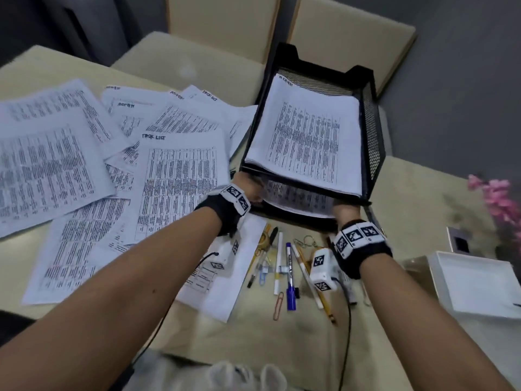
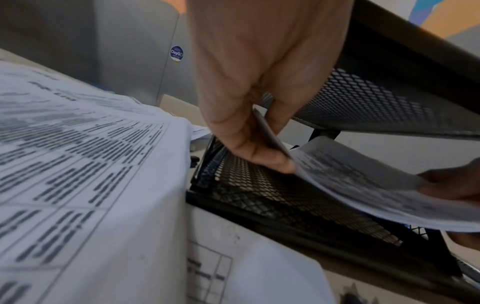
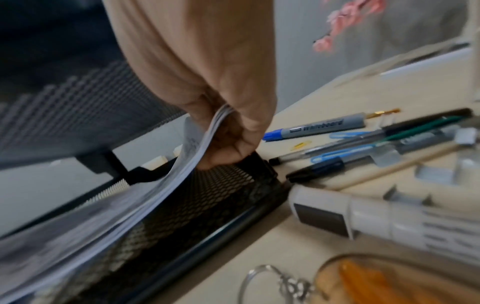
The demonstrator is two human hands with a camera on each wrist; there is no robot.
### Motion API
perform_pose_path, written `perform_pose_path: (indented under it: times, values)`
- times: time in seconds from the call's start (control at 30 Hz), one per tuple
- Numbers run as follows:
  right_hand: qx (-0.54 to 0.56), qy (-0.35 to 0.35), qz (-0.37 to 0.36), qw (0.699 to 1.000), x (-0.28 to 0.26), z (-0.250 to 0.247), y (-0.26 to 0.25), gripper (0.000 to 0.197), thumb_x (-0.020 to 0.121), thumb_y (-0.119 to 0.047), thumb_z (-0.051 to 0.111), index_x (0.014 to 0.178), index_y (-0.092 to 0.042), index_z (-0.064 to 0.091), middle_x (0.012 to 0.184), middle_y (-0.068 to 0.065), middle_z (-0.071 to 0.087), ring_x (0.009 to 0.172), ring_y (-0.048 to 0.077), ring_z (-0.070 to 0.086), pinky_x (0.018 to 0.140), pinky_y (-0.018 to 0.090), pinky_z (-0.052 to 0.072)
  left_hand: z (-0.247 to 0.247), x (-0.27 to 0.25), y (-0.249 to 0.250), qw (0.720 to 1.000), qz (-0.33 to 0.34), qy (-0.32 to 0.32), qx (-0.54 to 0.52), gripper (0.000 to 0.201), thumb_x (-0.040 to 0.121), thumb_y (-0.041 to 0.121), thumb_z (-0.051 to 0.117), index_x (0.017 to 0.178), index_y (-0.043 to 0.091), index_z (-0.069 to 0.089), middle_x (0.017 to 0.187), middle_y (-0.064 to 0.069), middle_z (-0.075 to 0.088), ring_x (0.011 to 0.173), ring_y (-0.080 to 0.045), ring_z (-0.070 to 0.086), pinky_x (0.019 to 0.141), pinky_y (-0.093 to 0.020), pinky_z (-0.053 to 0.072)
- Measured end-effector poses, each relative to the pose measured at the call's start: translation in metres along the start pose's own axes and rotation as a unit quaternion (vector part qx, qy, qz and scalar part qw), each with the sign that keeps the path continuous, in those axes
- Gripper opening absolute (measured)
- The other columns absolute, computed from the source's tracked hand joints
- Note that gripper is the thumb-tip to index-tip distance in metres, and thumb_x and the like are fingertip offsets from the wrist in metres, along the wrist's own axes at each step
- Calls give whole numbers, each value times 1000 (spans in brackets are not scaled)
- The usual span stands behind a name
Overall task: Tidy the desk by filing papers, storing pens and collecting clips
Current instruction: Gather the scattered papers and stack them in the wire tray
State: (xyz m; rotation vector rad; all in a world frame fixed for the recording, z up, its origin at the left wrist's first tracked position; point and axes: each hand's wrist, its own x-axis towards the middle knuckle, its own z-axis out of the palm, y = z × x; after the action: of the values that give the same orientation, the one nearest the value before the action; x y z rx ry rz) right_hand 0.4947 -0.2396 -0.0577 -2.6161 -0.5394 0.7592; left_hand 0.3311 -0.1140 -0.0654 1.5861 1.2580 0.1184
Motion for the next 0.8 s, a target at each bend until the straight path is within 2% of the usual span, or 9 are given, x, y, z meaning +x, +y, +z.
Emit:
perform_pose_path:
  times: [0.1,0.17,0.27,0.37,0.43,0.53,0.6,0.7,0.8]
  values:
    - [1,34,-2,999,-3,7,-6,43,102,-10,26,143,4,25,155,18,21,142,28,22,114,29,12,-2,-3,-6,998,24,35,46,19,89,8,54,102,-5,60,97,-25,63,97,-36,65,84,-37,54]
    - [-81,51,-1,995,-9,12,-6,40,100,-12,31,138,1,36,152,19,27,140,31,25,112,35,21,-13,-8,-12,989,67,78,110,33,91,16,52,119,-2,52,102,-25,63,99,-38,63,77,-37,50]
    - [-75,129,16,989,-30,26,-9,33,92,-17,48,120,-2,55,143,23,36,134,36,25,107,42,25,-44,-10,-32,976,90,165,109,31,93,18,48,119,1,47,101,-22,63,97,-35,61,73,-32,43]
    - [-68,133,-76,986,-62,55,-27,31,89,-14,53,114,4,54,131,26,45,127,37,35,106,46,32,-82,-8,-63,962,-10,236,135,51,90,21,55,132,0,37,134,-22,44,123,-34,43,96,-41,40]
    - [-16,92,-178,980,-81,79,-47,28,92,-10,47,117,1,52,123,21,51,116,33,47,96,39,40,-102,-13,-87,952,-118,218,177,81,85,35,64,143,-2,20,147,-24,24,137,-37,24,109,-48,31]
    - [1,-30,-288,957,-102,112,-75,26,95,-9,43,119,-4,49,122,13,52,111,24,50,90,30,41,-115,-24,-117,935,-195,185,233,103,77,50,67,143,-6,12,148,-25,20,138,-39,23,111,-47,29]
    - [-33,-75,-300,950,-105,131,-91,34,93,-9,43,126,-3,43,131,15,46,122,29,43,99,34,36,-120,-26,-129,938,-186,182,227,88,79,41,69,137,-6,22,139,-23,34,127,-37,40,101,-42,40]
    - [-56,-67,-255,963,-100,150,-107,45,89,-14,50,129,0,36,130,18,46,122,35,39,97,40,40,-134,-23,-139,973,-132,169,85,43,88,10,58,124,-5,40,119,-22,57,108,-35,59,84,-36,49]
    - [12,-53,-202,978,-95,159,-121,62,84,-20,61,133,0,29,132,20,48,121,37,46,98,47,44,-153,-27,-138,985,-41,169,-11,9,94,11,51,87,5,53,83,-13,58,74,-26,58,68,-34,50]
